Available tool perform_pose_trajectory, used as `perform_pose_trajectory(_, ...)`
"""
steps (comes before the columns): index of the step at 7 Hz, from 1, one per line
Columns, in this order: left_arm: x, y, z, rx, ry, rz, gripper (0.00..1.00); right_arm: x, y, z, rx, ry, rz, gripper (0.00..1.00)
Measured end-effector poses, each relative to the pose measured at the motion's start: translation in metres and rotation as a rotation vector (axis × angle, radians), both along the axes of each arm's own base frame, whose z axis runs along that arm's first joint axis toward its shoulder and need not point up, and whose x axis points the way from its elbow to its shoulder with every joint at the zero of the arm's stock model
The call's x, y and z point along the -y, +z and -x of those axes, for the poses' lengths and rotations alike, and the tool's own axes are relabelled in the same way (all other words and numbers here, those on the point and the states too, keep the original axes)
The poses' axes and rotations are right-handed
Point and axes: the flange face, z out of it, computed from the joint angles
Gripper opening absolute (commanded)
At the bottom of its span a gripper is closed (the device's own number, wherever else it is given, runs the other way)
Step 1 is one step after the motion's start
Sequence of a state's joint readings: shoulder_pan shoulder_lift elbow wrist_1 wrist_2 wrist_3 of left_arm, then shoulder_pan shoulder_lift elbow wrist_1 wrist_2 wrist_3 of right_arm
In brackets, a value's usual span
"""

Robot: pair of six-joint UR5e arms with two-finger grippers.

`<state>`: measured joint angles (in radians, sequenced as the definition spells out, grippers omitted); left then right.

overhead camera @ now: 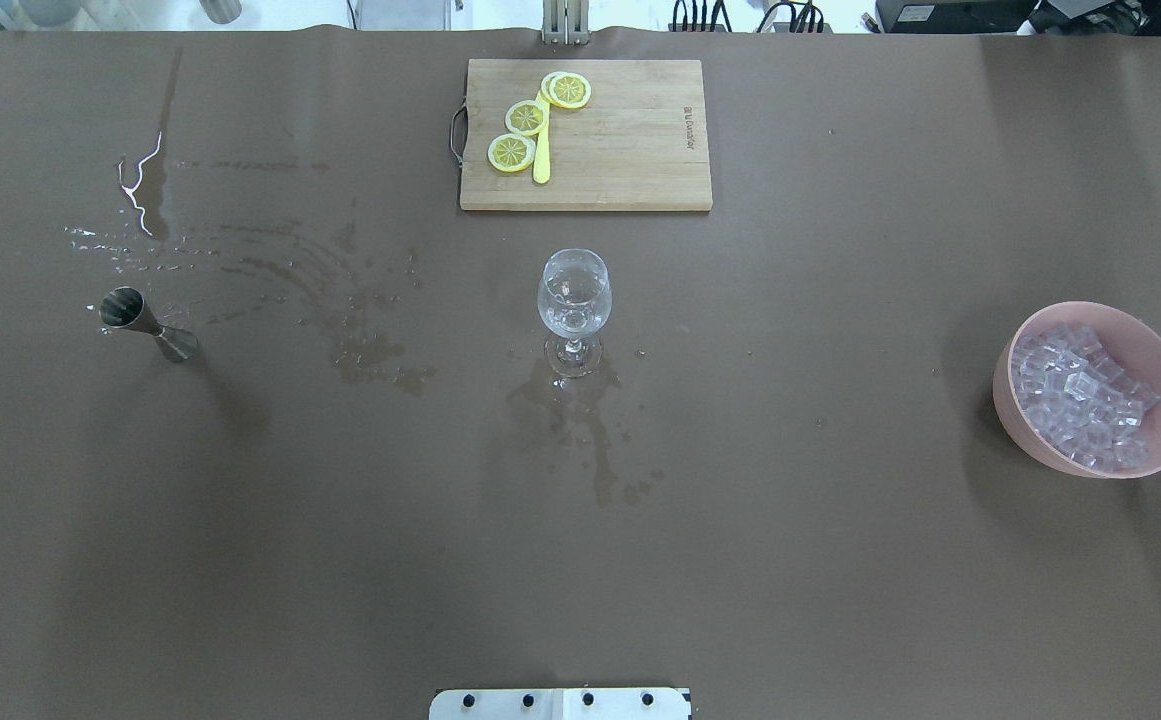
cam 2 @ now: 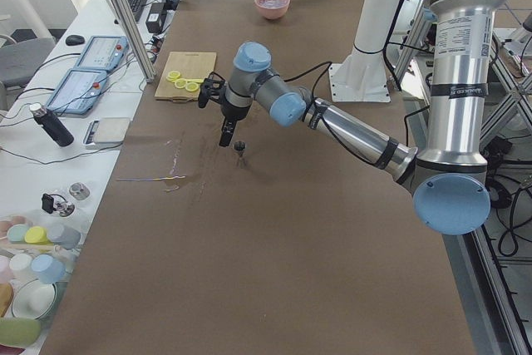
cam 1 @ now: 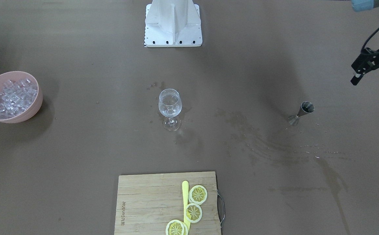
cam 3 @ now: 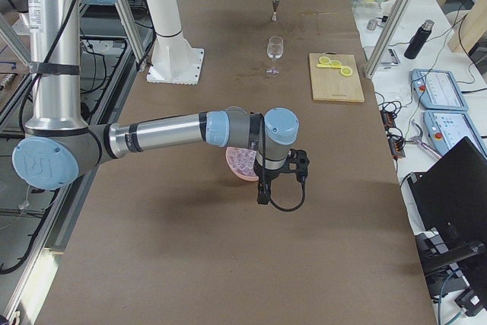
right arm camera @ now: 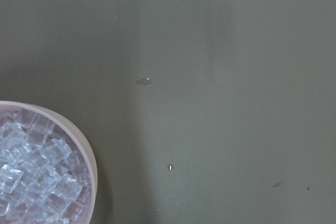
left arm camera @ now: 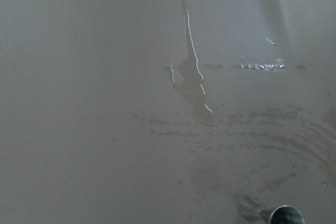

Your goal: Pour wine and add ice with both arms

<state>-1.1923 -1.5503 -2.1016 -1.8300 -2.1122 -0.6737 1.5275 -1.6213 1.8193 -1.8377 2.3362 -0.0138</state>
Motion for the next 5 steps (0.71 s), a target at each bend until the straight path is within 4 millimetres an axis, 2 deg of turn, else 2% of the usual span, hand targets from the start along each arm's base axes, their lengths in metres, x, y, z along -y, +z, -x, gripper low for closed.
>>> perform_pose_trajectory(2,-0.015,-0.022,-0.021,-0.005,-0.021,-0.097,0.98,0.0,0.0,0.0,0.0,-0.001,0.0,1.0)
perform_pose_trajectory(4,-0.023,-0.026,-0.045,0.005,-0.016,-0.145,0.97,0.0,0.0,0.0,-0.002,-0.002,-0.001,1.0)
perform_pose_trajectory(5,-0.03,-0.021,-0.057,0.0,-0.005,-0.136,0.93,0.0,0.0,0.0,-0.004,-0.002,-0.001,1.0)
